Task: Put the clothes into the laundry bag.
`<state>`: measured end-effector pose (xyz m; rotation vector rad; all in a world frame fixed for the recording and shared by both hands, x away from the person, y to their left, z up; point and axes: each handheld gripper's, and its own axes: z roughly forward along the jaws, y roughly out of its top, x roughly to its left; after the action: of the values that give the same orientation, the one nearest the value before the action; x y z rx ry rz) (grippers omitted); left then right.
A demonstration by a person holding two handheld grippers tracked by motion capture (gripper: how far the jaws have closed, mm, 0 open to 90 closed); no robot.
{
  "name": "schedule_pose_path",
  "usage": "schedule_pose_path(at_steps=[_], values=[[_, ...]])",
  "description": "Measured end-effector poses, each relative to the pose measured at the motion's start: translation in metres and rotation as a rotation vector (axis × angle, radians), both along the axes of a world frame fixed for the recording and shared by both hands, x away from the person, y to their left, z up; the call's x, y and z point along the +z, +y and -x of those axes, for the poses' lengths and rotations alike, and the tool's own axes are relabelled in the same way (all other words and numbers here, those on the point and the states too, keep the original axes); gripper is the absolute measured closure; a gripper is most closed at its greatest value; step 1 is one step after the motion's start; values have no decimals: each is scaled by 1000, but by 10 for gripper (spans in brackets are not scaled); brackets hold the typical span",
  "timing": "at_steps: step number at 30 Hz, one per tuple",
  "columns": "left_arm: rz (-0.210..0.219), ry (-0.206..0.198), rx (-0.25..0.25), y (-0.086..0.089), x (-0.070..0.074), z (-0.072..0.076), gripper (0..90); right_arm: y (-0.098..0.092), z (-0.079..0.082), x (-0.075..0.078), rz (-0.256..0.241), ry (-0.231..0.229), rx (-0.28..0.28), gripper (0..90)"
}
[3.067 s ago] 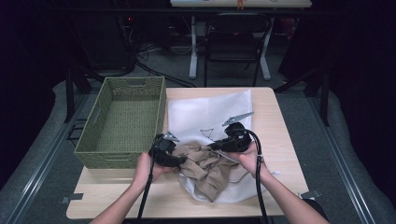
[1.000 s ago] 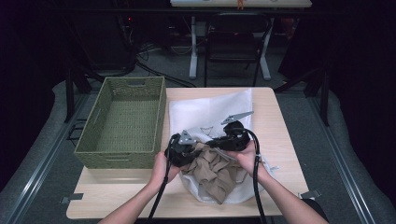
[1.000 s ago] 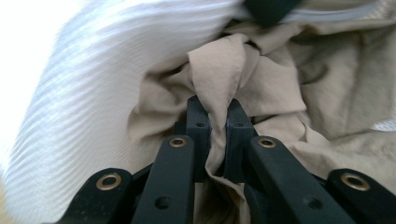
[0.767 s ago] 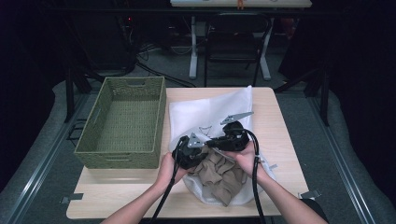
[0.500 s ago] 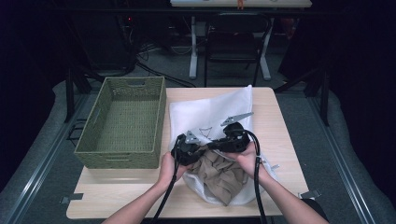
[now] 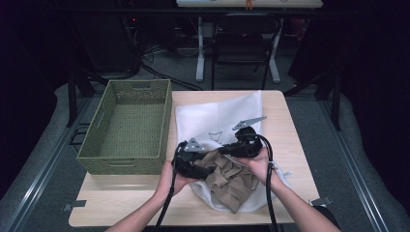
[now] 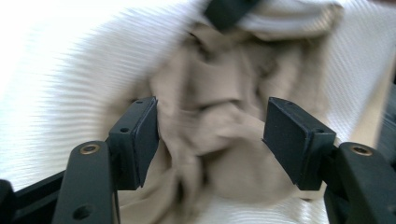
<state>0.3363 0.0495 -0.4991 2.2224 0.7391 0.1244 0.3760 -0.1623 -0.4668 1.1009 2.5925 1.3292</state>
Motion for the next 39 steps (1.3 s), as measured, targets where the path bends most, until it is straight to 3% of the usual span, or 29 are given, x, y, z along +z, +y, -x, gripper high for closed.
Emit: schedule_pose_path(at_steps=[4, 6, 8, 9, 12, 15, 19, 23, 27, 30, 34, 39], values=[[-84, 22, -17, -22, -25, -2, 332, 2, 0, -2, 2, 3, -1, 856], [-112, 15, -17, -27, -36, -6, 438, 3, 0, -3, 4, 6, 2, 856], [-107, 14, -15, -27, -45, -10, 590, 4, 0, -4, 8, 12, 5, 857], [-105, 7, -16, -27, -49, -11, 745, 4, 1, -4, 6, 15, 9, 859], [-91, 6, -13, -24, -50, -12, 797, 5, 2, -3, 2, 7, 15, 859], [-71, -39, 16, -21, -41, -11, 812, 5, 3, 0, -15, 8, 15, 859], [-13, -92, 92, -10, -25, -15, 815, 4, 5, 7, -55, -6, 16, 859], [-8, -86, 122, -5, -23, -21, 812, 7, 7, 10, -71, -7, 29, 859], [-39, -30, 97, -5, -35, -25, 779, 11, 3, -1, -33, 26, 36, 857], [-50, -49, 70, -4, -27, -23, 716, 9, 2, -2, -25, 21, 32, 856], [-59, -43, 38, 0, -17, -17, 574, 5, 1, -2, -23, 19, 20, 855], [-75, -34, 41, 9, -6, -15, 425, 2, 0, -3, -17, 17, 11, 855]])
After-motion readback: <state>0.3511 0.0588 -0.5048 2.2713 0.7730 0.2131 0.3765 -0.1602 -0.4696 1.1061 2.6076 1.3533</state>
